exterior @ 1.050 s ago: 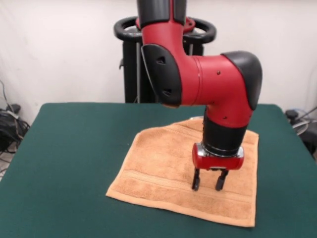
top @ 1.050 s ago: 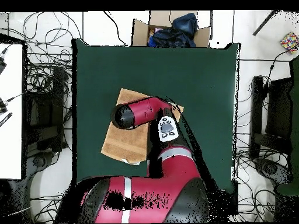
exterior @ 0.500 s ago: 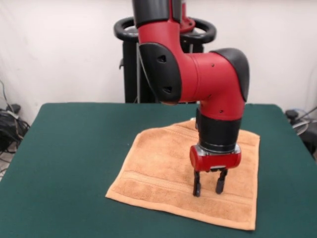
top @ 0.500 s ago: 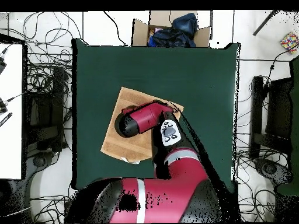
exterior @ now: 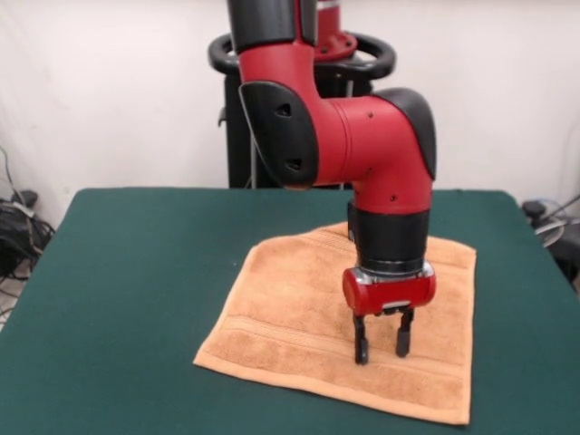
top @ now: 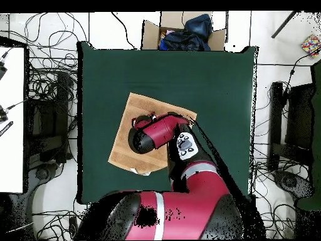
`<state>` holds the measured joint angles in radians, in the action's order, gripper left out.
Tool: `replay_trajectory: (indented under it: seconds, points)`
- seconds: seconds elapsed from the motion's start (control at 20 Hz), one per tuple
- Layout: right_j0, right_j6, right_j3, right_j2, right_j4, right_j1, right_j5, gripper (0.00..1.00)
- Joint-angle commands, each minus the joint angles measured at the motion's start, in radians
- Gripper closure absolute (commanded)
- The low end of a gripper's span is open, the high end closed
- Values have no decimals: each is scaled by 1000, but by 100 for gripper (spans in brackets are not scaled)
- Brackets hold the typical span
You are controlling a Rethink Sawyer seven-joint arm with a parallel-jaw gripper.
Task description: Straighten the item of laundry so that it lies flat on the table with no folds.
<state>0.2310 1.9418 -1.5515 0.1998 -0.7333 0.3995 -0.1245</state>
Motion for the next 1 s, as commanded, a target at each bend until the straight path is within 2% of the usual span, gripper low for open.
replay_trajectory:
  seconds: [0.05, 0.15, 0.25, 0.5, 0.7, 0.8, 0.9, 1.0]
  points:
    - [-117, 111, 240, 5, -10, -384, 278, 0]
    - [-165, 134, 274, -52, 42, -417, 330, 0]
    - [-167, 139, 295, -51, 67, -447, 353, 0]
    - [-247, 125, 353, -153, 204, -512, 484, 0]
    - [-218, 144, 398, -109, 247, -570, 529, 0]
    - [-248, 185, 393, -152, 381, -591, 551, 0]
    - [-239, 183, 406, -139, 395, -606, 569, 0]
    - [-212, 188, 429, -103, 371, -624, 574, 0]
